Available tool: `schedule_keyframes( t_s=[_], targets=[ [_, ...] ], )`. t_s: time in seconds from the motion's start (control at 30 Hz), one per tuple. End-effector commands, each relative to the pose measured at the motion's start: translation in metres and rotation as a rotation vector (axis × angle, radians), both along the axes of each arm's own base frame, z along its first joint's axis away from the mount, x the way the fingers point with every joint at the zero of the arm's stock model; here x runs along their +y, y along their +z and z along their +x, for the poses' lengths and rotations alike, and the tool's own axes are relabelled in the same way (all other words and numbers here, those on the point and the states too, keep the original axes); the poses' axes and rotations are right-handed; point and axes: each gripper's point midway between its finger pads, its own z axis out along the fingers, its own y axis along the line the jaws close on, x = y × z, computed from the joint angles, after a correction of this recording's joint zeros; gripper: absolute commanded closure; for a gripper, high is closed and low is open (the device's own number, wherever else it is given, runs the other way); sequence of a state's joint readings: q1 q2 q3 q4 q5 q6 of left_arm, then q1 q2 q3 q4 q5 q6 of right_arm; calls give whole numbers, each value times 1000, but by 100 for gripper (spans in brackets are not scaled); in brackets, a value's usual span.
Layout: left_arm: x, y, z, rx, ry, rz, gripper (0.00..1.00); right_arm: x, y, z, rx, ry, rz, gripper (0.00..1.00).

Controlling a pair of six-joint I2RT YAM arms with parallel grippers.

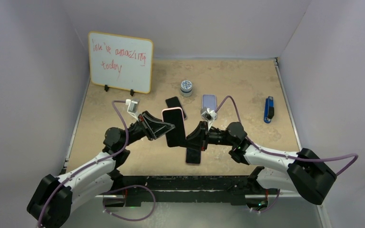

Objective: Take the phone out of the phone case
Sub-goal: Remove the phone case from the phone.

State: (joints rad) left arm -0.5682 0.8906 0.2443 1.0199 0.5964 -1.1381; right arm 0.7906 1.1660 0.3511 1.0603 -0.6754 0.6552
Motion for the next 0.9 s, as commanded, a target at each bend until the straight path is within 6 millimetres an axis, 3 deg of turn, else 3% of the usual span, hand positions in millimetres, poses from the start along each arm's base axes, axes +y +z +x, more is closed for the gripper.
schedule_keyframes(
  t_s=[0.0,0.33,0.5,0.7,0.87],
  targets=[
    [-15,-49,-37,122,-192,140,100,-5,87,32,-164,-164,255,84],
    [-27,-53,-53,117,-273,128,100,-11,100,33,-144,-145,316,70],
    [-31,-56,-55,133,-284,119,100,-9,102,33,-129,-121,330,68],
    [-36,-57,-46,140,-262,140,100,-4,94,30,-93,-75,315,71],
    [-43,-76,-19,186,-162,271,100,-1,79,34,-40,-82,279,83]
  ],
)
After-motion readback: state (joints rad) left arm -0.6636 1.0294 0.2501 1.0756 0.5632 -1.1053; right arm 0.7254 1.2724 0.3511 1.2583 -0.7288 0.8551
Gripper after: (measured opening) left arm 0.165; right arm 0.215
